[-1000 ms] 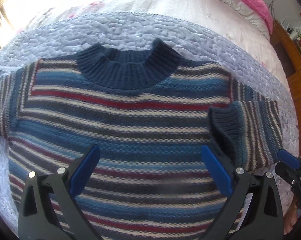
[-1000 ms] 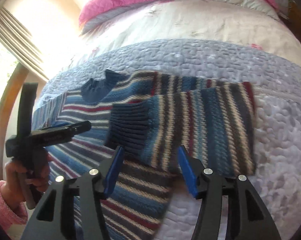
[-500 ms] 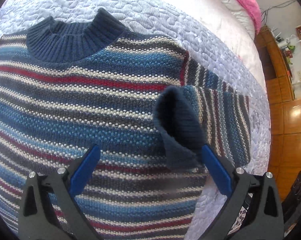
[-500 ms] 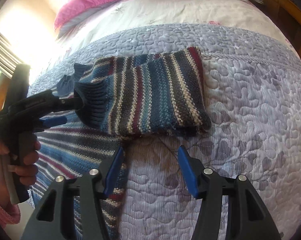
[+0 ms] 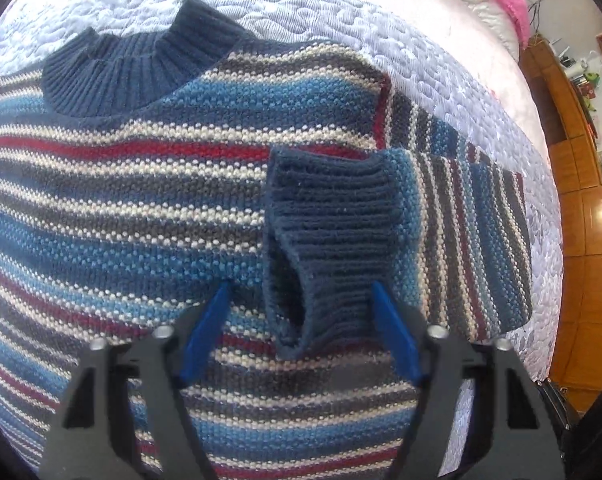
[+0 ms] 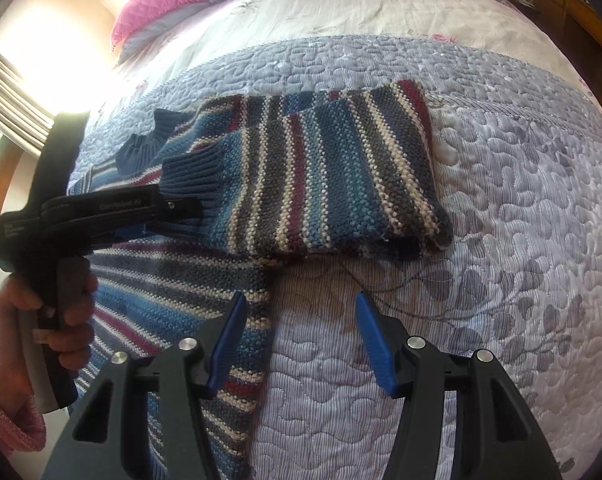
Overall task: Fold small clothes
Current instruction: 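Fold the held sleeve across the sweater body with the right gripper, then release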
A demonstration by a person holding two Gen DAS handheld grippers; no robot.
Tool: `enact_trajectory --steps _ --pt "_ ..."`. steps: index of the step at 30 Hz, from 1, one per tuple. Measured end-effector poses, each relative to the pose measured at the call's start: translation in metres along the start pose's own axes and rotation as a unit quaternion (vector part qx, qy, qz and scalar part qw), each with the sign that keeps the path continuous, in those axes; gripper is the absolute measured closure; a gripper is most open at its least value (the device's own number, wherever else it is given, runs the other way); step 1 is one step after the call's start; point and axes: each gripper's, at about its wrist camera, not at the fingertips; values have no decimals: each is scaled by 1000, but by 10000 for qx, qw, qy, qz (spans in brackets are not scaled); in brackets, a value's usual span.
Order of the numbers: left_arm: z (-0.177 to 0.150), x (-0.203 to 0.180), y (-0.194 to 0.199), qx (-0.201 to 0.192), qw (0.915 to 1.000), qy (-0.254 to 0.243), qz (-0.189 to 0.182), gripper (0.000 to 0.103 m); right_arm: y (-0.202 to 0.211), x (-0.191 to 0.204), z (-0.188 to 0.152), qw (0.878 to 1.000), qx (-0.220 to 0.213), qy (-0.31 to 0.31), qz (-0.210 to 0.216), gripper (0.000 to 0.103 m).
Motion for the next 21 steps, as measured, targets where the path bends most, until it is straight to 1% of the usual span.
enact_trajectory --steps 1,2,3,5,6,9,12,14,16,17,21 --pt "5 -2 0 1 9999 -16 -148 80 0 -1 0 10000 8 -24 -27 46" --pt "8 0 3 -9 9996 14 -267 90 0 -3 -1 10000 11 -45 -46 46" --pt "10 3 10 -71 9990 94 -438 96 0 -4 0 10000 9 -71 -64 46" --pt "15 11 27 -226 9970 222 -702 97 2 -4 1 9999 -20 -122 -52 46" --pt "17 14 38 -383 9967 196 -691 97 3 -4 2 9999 -40 -128 -47 46" --pt "25 31 70 -851 9951 162 -467 97 7 -1 7 9999 -115 -100 -54 46" --pt "31 62 95 -1169 9921 323 -318 97 7 3 14 9998 -172 -96 30 46" --pt "36 84 106 -1339 9903 361 -82 97 3 8 20 9998 -158 -102 113 46" --pt "42 105 114 -1470 9880 440 193 97 -2 15 26 9997 -152 -77 179 46" --pt "45 123 121 -1501 9869 528 258 97 -5 19 29 9996 -158 -68 204 46" --pt "57 159 129 -1551 9839 784 416 97 -17 32 42 9991 -126 -166 367 46"
Point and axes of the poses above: each gripper's, at about its wrist camera, not at the fingertips, and y roughly against the way its jaws point, x to its left, z to its top, and after that the axes turned 6 degrees about y, right-handed
